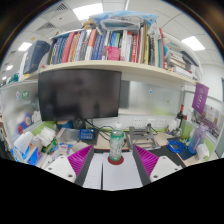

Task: Pour water

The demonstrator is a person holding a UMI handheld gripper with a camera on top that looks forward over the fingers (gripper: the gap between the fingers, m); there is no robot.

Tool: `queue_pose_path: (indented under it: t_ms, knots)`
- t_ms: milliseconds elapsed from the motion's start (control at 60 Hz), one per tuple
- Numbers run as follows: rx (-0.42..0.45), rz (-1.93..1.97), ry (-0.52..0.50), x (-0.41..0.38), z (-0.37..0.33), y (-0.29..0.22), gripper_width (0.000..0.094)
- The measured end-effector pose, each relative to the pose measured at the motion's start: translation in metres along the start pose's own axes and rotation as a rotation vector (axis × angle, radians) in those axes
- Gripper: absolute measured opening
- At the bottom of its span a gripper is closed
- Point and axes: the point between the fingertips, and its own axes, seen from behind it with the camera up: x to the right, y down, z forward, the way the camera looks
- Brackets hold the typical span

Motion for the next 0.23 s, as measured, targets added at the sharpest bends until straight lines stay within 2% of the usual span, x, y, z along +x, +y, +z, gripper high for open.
queue_pose_path:
  t_ms: [233]
  knots:
    - [0.03,0.035,0.051,0.013,-0.013,-0.011,0.0799]
